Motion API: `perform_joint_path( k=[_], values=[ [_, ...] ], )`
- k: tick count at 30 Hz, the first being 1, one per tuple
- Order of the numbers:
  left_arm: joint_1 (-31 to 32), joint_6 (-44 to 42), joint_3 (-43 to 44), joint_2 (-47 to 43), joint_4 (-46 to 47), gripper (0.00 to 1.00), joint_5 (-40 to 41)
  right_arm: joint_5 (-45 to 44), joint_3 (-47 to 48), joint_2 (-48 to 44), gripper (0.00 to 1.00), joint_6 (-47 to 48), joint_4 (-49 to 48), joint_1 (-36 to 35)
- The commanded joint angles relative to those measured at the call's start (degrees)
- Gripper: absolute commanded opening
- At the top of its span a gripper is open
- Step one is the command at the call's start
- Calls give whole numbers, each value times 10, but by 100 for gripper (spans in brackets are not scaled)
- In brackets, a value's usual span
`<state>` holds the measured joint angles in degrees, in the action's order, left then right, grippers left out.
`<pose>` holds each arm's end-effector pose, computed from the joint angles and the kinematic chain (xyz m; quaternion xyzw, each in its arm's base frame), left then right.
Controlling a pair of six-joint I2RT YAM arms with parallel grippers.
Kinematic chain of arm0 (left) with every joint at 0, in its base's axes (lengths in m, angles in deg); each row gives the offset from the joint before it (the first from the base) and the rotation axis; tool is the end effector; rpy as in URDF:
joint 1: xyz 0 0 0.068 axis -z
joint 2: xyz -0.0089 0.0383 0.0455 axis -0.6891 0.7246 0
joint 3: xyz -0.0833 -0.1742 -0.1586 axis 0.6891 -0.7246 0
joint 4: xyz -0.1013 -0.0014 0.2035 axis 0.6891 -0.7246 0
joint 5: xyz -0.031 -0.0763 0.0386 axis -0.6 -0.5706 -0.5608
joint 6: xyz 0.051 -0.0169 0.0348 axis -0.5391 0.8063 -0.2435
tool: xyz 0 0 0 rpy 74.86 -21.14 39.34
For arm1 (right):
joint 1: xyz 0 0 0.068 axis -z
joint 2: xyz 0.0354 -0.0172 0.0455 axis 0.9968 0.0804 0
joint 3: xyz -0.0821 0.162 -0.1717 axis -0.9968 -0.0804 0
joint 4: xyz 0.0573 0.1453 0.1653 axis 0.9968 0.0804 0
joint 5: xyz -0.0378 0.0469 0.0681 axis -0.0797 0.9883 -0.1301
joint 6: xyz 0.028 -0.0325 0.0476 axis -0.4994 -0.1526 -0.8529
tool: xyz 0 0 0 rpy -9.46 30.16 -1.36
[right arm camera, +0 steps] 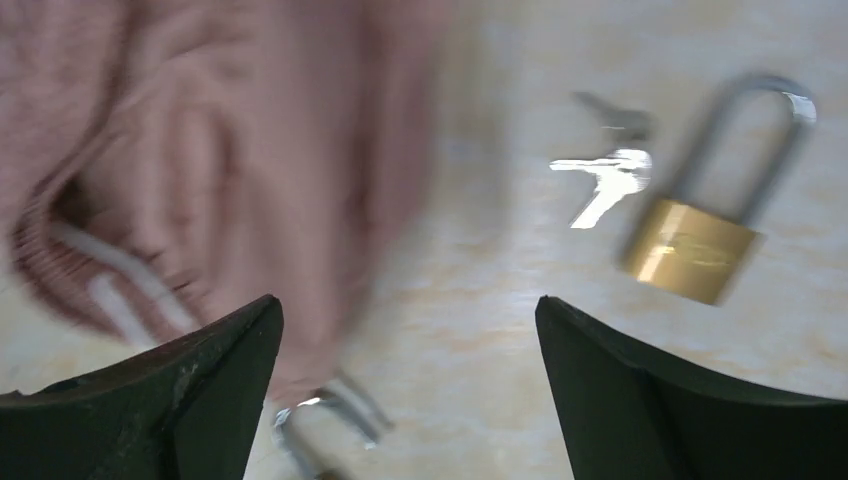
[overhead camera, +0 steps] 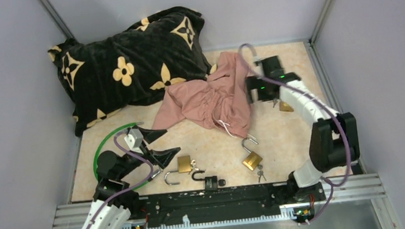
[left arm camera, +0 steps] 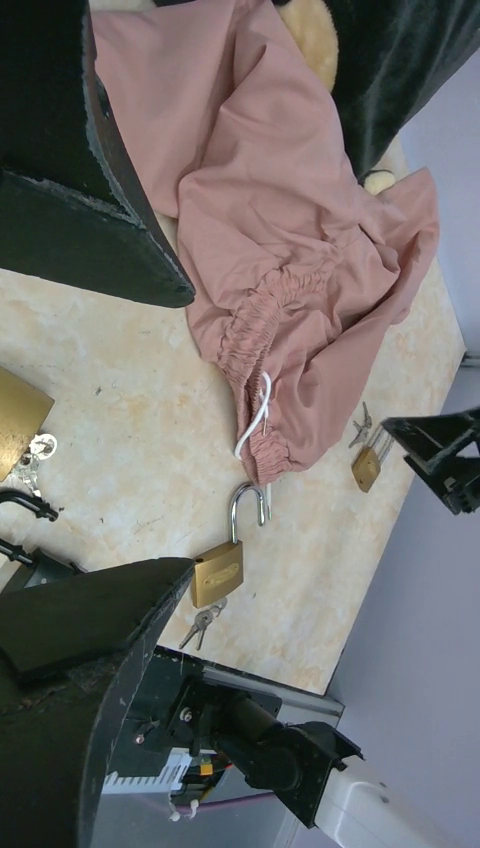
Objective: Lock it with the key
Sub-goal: Place the lock at the center of the board, then pick up the lock from the center of the board.
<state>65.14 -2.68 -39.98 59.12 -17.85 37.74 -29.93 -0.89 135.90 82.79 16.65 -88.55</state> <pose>0.0989 -0.0699 0.2425 0.2846 0.6067 -0.3912 0.6308 0.3052 0.0175 0.2268 0.0205 0.9560 0.0291 0.2913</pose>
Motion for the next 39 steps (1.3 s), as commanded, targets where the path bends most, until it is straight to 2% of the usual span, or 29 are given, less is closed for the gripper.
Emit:
perform_joint_path(
  k=[1, 4, 9, 12, 14, 16, 19, 20, 21, 22, 24, 33, 35, 39],
  values=[
    [-3, 5, -5, -10, 22, 99, -4, -59, -37, -68, 98, -28, 107, -176],
    [-3, 8, -9, -15, 28, 99, -7, -66, -69, -77, 98, -68, 151, -276],
    [-3, 6, -12, -26, 30, 99, -5, -79, -72, -60, 98, -124, 209, -383],
    [-3, 5, -11, -31, 27, 99, -6, -69, -87, -61, 92, -146, 199, -389],
    [-2, 4, -11, -34, 25, 99, -6, -68, -107, -65, 82, -156, 182, -389],
    [-2, 4, -12, -37, 25, 99, -5, -55, -128, -66, 77, -163, 161, -389],
    [-3, 4, -12, -36, 25, 99, -6, -49, -151, -58, 81, -175, 148, -389],
    [-2, 4, -12, -34, 25, 99, -7, -46, -154, -55, 86, -179, 149, -389],
    [-3, 4, -12, -34, 25, 99, -8, -42, -157, -53, 95, -182, 150, -390],
    [-3, 4, -12, -34, 24, 99, -9, -41, -162, -55, 98, -187, 151, -391],
    [-2, 4, -12, -34, 25, 99, -10, -47, -173, -67, 99, -197, 152, -395],
    [-3, 11, -17, -34, 37, 99, -23, -29, -245, -64, 98, -215, 115, -411],
    [-3, 12, -17, -33, 38, 99, -23, -31, -238, -59, 94, -220, 113, -423],
    [-2, 11, -17, -34, 37, 99, -23, -50, -235, -57, 79, -232, 105, -441]
  ],
)
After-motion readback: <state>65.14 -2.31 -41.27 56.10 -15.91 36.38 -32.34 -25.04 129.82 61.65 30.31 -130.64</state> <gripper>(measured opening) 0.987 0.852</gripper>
